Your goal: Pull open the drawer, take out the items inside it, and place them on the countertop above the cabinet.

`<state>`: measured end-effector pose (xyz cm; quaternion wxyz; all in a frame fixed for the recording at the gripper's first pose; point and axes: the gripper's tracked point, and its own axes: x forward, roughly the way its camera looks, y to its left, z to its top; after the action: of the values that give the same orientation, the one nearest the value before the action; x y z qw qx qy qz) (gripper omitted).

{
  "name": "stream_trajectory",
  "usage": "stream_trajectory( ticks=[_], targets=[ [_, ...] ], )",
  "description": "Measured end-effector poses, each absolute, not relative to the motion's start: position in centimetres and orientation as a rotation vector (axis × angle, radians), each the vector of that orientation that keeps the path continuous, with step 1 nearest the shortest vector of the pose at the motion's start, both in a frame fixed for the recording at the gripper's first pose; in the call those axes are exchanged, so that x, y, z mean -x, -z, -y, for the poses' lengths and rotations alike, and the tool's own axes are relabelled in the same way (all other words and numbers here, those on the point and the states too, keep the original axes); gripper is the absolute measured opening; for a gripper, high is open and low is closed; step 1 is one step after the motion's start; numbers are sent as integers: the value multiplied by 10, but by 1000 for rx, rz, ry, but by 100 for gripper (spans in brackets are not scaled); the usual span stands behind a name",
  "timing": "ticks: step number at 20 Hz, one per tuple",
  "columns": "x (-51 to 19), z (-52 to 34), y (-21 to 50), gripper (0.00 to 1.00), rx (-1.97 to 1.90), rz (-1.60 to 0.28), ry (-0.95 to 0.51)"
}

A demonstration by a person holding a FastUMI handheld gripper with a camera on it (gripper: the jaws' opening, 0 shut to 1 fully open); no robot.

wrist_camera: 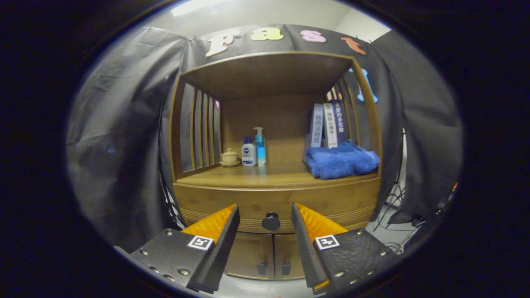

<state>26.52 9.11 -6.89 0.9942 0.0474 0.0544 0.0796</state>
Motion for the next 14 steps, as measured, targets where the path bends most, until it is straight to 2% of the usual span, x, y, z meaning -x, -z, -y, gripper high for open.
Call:
stream_trajectory(
  ticks=[6,8,9,11,14],
  targets=[
    [-318,-95,125,75,-59,-228,-110],
    [-328,-82,139,75,-22,-248,-12],
    [-337,-82,142,74,-31,-247,-13],
    [-359,-86,146,65,-58,-254,-16],
    [-351,-94,165,52,-41,-311,-13]
  ],
)
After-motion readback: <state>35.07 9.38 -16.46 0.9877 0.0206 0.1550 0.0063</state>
